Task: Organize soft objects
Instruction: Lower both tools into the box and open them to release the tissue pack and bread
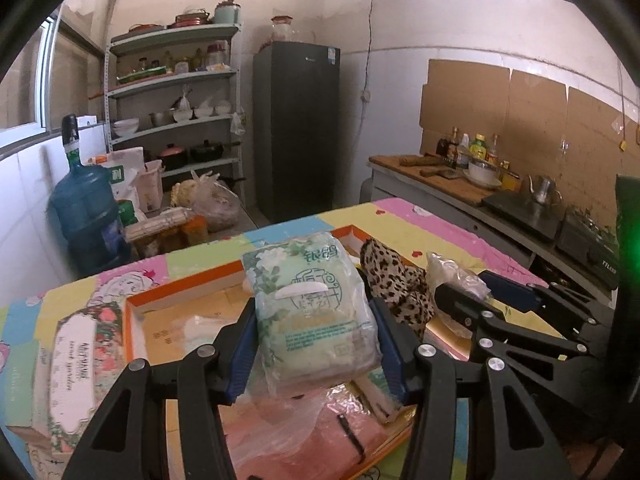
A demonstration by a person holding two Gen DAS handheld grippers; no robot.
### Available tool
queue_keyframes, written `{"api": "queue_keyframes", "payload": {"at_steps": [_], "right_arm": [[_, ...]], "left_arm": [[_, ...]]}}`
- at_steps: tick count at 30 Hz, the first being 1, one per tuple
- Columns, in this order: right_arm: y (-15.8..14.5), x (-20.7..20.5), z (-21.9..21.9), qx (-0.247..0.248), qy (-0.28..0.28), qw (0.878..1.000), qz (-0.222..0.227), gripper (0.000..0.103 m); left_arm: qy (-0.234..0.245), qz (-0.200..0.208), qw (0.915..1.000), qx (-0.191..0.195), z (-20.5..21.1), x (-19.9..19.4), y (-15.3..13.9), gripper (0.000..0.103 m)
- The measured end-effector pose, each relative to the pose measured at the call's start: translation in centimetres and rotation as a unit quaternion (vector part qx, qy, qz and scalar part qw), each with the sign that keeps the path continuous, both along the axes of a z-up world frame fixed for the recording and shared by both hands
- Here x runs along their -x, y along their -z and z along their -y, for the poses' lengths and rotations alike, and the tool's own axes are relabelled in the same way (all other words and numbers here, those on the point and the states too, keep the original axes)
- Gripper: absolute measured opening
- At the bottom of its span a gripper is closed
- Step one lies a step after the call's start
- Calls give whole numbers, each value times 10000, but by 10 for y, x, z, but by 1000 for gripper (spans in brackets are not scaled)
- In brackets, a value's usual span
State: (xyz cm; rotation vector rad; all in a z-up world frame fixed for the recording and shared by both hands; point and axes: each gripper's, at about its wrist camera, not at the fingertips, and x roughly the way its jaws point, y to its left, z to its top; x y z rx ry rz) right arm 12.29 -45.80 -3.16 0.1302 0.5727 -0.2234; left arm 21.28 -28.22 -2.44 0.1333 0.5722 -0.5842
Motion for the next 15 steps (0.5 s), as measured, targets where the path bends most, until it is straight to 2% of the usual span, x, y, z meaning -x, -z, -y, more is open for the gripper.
{"api": "queue_keyframes", "payload": {"at_steps": [15], "right_arm": [[24,-16,20,-231,-15,9995,-211,48]], "left_arm": [[84,-449,9988,-154,21,-17,26,54]]}}
